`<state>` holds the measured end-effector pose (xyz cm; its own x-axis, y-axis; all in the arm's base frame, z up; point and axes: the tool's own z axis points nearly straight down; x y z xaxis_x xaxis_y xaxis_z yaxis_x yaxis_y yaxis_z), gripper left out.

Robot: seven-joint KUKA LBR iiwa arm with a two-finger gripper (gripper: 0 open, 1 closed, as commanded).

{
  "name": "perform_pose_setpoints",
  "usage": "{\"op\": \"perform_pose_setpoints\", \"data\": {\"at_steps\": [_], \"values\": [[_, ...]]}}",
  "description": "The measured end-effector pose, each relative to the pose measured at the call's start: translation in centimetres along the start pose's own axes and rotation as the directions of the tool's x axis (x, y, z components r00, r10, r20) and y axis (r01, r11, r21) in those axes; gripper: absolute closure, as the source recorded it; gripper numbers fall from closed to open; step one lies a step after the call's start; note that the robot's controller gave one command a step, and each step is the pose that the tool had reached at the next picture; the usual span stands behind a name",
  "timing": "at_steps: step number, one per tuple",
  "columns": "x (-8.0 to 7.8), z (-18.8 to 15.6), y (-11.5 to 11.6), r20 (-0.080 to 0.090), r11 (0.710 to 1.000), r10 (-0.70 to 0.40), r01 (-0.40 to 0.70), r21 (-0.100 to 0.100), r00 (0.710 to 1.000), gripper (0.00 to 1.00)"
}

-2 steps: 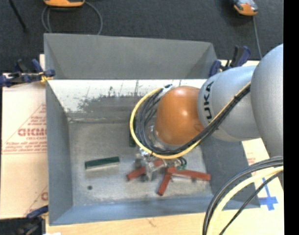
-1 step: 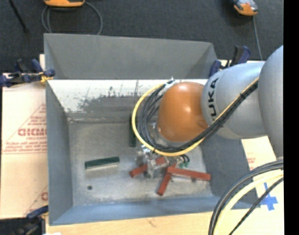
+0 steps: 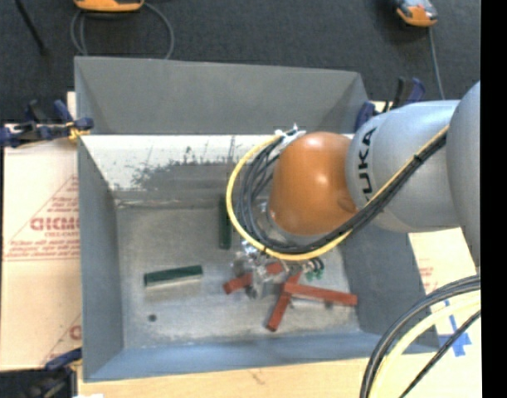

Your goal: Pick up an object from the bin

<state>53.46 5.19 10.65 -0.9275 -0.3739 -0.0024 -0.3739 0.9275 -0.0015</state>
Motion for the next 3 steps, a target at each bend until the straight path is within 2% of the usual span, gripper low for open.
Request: {"op": "perform_pose_setpoints", "data": {"at_steps": [1,2,3], "values": [[0.0,-0.8,0.0,0.001,1.000,0.002,-0.002,0.000,1.000,1.00],[0.1,-1.9,0.0,-0.005,1.000,0.003,-0.003,-0.002,1.000,1.00],[0.0,-3.6,-0.1,-0.001,1.000,0.005,-0.005,0.000,1.000,1.00]]}}
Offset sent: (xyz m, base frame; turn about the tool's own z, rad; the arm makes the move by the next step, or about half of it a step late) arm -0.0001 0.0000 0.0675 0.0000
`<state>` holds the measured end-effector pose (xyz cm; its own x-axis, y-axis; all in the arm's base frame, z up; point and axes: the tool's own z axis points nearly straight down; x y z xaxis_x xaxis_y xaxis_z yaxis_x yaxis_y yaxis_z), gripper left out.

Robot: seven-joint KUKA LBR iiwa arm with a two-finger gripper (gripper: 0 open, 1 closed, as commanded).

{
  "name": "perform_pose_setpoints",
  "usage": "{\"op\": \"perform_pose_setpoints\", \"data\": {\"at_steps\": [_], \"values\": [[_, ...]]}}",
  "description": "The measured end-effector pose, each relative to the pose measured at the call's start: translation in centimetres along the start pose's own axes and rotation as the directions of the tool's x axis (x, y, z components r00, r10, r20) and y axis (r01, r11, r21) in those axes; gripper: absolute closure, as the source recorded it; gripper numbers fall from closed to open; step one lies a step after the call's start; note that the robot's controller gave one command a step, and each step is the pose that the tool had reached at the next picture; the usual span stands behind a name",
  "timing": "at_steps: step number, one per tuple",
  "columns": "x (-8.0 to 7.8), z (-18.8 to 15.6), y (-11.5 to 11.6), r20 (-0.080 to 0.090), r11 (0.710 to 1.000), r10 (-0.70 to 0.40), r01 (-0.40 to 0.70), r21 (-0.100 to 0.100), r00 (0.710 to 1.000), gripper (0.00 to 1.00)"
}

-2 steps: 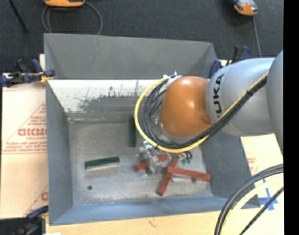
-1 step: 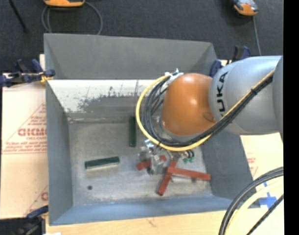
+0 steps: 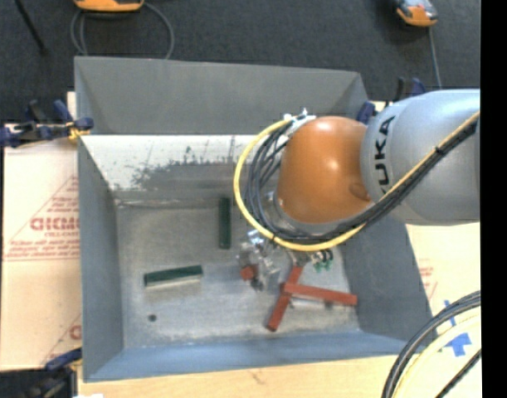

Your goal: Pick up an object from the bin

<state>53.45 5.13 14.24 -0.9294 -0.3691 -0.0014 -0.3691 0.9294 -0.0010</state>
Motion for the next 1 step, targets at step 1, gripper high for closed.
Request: {"op": "perform_pose_setpoints", "data": {"at_steps": [1], "values": [[-0.09,-0.81,-0.05,0.004,1.000,0.002,-0.002,0.001,1.000,1.00]]}}
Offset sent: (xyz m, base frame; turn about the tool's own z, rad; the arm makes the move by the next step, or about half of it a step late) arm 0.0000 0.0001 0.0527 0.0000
